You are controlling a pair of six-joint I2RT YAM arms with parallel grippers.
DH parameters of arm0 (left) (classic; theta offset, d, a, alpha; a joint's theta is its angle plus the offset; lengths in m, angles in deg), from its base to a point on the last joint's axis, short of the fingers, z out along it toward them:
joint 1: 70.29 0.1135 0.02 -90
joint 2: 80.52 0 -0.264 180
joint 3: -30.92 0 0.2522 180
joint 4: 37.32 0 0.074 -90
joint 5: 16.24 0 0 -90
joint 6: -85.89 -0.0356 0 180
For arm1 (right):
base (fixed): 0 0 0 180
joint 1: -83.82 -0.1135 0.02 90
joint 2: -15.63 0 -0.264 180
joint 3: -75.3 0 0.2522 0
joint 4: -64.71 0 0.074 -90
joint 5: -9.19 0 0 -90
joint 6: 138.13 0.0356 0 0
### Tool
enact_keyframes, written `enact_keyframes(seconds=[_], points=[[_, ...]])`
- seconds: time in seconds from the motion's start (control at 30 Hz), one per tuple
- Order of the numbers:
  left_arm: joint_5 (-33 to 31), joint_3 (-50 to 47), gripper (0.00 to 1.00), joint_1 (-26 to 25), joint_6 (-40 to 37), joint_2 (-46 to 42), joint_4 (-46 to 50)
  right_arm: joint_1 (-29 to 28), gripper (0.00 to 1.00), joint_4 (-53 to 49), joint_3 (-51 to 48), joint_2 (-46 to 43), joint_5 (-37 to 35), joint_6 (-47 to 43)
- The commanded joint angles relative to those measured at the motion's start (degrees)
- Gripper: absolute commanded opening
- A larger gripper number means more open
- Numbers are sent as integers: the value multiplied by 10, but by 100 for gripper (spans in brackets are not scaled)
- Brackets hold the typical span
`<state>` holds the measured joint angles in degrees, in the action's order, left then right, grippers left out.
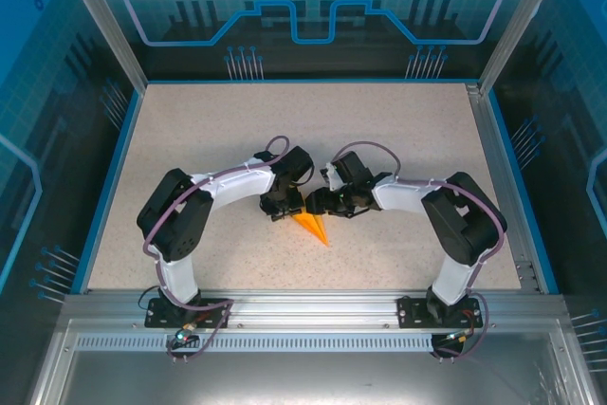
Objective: Fold a paper plane with a square sheet of paper (pick it up from the middle)
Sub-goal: Turn over a paper plane at the center of the table.
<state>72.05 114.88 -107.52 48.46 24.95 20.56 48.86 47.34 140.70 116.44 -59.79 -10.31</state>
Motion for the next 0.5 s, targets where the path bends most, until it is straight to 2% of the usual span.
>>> enact_keyframes(seconds=[0.0, 0.23, 0.47], points=[[4, -12, 34, 5, 3, -16, -1, -4, 58, -15, 15, 7, -5, -13], [3, -19, 34, 5, 6, -19, -4, -6, 56, 17, -3, 13, 54, -5], [2, -20, 34, 4, 5, -23, -6, -7, 56, 48, -34, 10, 71, 9]])
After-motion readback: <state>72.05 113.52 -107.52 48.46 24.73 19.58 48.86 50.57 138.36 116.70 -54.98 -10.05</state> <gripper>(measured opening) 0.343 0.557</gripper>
